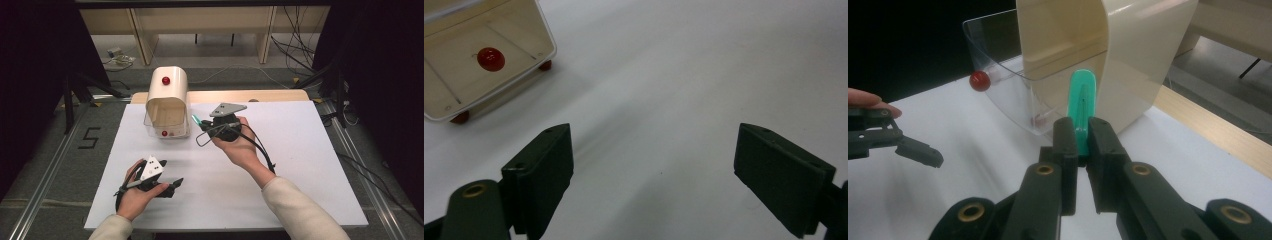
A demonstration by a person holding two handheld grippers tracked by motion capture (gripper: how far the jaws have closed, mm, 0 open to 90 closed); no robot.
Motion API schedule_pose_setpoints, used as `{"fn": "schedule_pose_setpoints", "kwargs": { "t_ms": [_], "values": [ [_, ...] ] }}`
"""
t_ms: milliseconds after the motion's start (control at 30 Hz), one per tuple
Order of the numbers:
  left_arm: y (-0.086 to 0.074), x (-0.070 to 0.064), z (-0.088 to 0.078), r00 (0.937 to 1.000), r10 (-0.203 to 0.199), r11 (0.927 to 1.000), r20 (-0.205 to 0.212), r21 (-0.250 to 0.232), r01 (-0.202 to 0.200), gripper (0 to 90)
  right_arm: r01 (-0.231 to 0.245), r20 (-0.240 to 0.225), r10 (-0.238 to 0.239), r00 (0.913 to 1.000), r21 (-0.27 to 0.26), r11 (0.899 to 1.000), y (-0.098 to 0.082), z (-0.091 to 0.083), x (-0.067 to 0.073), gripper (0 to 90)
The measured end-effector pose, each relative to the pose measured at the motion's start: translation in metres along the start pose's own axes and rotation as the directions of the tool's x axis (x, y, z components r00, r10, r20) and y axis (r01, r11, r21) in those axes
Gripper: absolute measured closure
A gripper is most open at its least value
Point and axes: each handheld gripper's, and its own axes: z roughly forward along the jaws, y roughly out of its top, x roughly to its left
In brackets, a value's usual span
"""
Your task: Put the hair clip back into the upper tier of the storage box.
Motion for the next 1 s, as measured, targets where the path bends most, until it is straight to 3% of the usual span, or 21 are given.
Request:
{"fn": "schedule_pose_setpoints", "kwargs": {
  "t_ms": [1000],
  "values": [
    [0.000, 0.000, 0.000, 1.0000, -0.001, 1.0000, 0.003, -0.003, 0.001, 15.9, 0.006, -0.010, -0.006, 0.9999, -0.004, 1.000, 0.016, 0.016, 0.005, 83.7]
  ]
}}
